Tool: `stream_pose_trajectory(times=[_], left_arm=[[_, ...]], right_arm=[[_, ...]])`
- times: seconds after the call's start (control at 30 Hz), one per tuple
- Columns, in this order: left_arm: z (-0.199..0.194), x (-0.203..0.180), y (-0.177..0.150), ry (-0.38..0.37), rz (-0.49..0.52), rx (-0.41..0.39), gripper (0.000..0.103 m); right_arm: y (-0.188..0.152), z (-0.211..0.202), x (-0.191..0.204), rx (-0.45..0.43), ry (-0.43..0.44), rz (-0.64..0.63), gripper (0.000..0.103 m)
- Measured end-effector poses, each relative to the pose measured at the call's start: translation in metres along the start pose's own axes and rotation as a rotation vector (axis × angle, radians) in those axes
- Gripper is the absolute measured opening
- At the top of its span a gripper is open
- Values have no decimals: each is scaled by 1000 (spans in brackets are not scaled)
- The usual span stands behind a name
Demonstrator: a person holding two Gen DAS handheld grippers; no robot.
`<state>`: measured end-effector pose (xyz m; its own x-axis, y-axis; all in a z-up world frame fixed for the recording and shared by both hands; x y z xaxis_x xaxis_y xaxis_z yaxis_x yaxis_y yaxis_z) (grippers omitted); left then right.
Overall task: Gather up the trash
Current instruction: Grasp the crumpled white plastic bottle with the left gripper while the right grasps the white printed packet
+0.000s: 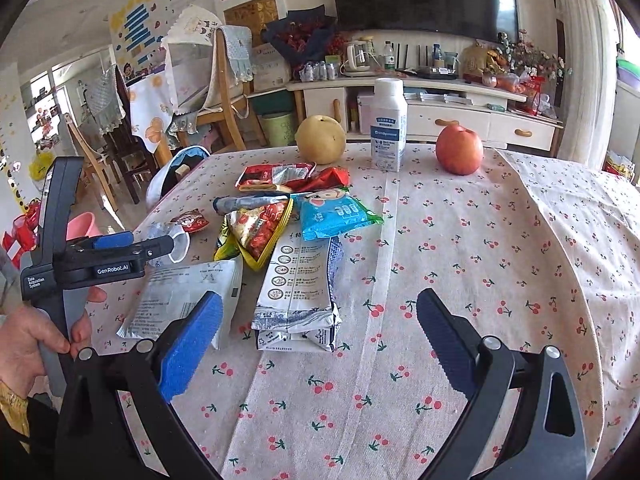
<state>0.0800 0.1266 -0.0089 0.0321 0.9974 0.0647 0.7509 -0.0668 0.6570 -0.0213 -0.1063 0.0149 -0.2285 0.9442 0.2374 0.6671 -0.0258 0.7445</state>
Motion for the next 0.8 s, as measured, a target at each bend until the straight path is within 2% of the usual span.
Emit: stream_pose_trajectory(times=[0.33,0.6,0.8], left_arm=[[17,-3,-3,-57,-26,54,91],[24,-1,-1,-59,-83,58,91],[25,-1,-1,-48,-107,56,91]], right_arm=[[-1,30,0,74,29,9,96],[-12,57,-9,164,9,44,96],[-14,68,-12,180,6,48,96]])
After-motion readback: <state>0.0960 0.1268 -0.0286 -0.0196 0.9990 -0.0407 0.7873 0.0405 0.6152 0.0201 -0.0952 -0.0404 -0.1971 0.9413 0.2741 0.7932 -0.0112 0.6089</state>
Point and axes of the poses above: each gripper's, at about its wrist camera, not at the fingertips, and z roughly the way its jaws point, x to its left, y to its top, the point moved 5 cm from there along z, roughly the way its jaws point, and after that the axes turned 8 degrees about y, right-handed, at the moved point
